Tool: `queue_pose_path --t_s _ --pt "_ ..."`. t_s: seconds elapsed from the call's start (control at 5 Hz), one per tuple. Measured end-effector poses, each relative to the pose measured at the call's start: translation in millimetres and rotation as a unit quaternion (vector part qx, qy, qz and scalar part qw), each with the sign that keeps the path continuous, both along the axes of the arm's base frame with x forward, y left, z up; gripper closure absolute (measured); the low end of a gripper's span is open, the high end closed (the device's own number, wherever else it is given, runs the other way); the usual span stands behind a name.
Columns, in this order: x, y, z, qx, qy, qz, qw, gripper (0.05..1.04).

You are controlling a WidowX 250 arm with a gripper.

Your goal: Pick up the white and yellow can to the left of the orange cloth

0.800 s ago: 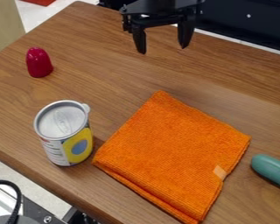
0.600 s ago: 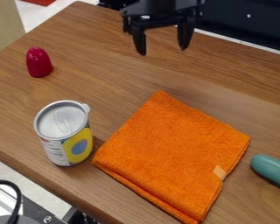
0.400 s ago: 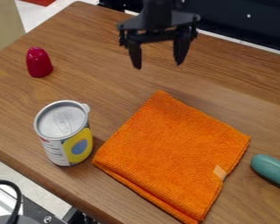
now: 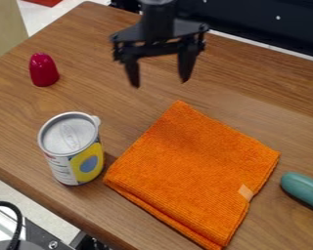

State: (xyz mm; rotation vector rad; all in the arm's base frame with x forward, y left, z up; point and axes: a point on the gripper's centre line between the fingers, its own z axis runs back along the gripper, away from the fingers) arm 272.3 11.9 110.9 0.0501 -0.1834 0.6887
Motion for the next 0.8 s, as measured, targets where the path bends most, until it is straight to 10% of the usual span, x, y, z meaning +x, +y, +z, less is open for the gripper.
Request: queue_pose_path --t_s 0.8 --pt "-114 -7 5.7 -0.019 -0.03 -0.047 0.9982 0.086"
